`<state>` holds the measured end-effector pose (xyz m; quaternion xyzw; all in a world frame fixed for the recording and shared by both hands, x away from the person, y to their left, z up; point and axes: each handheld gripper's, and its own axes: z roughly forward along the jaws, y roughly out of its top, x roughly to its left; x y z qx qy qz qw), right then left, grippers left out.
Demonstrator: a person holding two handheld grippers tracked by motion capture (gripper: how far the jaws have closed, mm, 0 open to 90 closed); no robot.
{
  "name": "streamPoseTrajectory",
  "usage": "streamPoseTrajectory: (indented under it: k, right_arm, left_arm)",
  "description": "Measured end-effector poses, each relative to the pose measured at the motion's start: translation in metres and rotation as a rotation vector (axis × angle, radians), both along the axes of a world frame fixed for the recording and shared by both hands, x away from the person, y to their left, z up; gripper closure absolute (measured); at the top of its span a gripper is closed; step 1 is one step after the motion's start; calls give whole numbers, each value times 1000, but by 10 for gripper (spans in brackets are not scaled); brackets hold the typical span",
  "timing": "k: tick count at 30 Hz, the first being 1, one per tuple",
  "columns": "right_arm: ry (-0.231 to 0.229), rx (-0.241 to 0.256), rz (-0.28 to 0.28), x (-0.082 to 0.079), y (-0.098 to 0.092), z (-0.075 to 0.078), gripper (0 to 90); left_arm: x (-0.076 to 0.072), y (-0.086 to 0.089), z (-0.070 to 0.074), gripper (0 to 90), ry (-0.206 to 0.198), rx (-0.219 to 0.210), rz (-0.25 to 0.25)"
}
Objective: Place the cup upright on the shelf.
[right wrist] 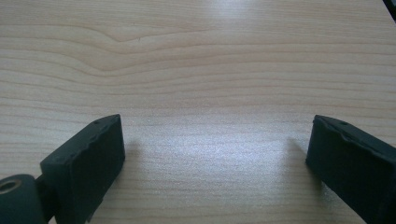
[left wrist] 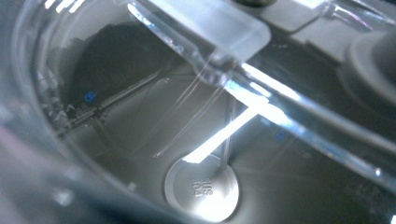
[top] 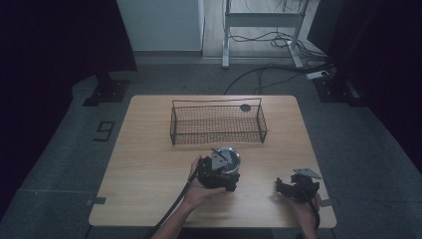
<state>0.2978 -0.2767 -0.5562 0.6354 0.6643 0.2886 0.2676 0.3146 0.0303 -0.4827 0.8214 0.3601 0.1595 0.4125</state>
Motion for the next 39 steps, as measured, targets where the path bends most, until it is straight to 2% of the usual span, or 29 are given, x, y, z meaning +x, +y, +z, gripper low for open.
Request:
streamPoseTrajectory:
  k: [13, 17, 24, 33, 39]
  right_arm:
    - [0, 0, 0, 0, 0, 0, 42]
    - [0, 0, 0, 0, 0, 0, 43]
    - [-1, 1, -1, 0, 0, 0, 43]
    - [-1, 1, -2, 0, 0, 0, 43]
    - [-1, 0, -1, 0, 0, 0, 43]
  left_arm:
    - [-3, 0, 1, 39, -30, 8, -15]
    - [-3, 6, 12, 40, -44, -25, -6]
    - [-4, 14, 28, 40, -84, -14, 2]
    - [2, 24, 40, 40, -103, -20, 23]
    - [7, 33, 49, 40, -102, -43, 34]
